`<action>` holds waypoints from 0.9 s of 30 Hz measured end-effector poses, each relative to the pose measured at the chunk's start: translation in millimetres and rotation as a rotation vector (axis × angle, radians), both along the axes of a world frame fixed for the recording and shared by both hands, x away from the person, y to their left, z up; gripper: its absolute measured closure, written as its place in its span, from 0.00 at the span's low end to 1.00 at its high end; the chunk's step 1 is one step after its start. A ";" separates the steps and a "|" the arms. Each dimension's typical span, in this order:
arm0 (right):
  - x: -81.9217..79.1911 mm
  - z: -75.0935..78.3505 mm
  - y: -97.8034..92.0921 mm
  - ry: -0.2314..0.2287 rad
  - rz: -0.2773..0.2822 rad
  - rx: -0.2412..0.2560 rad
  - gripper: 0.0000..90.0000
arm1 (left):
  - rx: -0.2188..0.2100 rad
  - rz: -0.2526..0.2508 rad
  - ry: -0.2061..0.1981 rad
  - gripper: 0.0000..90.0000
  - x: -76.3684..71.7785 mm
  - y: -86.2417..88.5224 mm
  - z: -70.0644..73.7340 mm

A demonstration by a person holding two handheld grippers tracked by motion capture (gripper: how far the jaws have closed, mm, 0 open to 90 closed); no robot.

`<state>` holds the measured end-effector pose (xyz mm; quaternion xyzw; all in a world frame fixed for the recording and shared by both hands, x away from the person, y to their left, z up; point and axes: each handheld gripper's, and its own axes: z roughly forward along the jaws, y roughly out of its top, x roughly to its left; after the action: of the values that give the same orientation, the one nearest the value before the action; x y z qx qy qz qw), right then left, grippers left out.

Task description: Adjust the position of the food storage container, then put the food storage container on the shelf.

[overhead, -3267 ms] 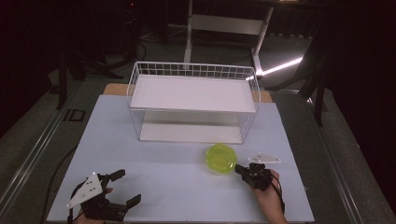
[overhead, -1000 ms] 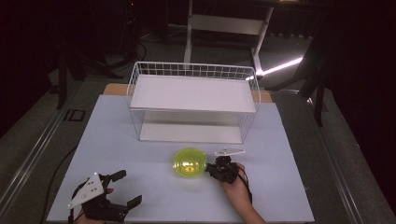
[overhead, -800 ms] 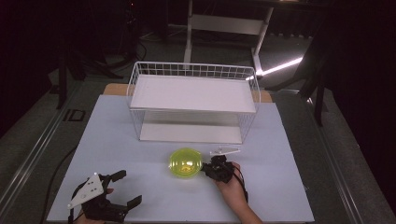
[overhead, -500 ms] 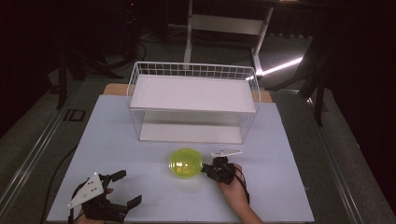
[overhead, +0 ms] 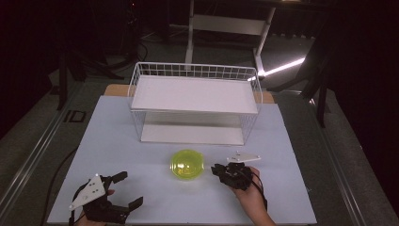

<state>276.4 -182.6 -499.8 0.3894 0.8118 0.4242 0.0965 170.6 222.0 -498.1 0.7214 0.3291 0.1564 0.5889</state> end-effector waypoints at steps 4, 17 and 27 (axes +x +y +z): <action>-7.9 8.1 -4.8 -0.025 0.006 0.007 0.76 | 0.031 -0.007 -0.014 0.01 -1.4 -2.8 1.9; -30.3 29.4 3.7 -0.104 0.081 0.063 0.23 | 0.025 -0.063 0.063 0.01 2.1 -19.0 15.6; -33.0 46.6 14.7 -0.173 0.132 0.072 0.16 | 0.059 -0.073 0.038 0.01 20.6 -27.5 37.3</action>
<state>243.4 -167.9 -453.2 0.3003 0.8086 0.4904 0.1243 191.2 194.5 -460.8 0.7530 0.3089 0.1305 0.5662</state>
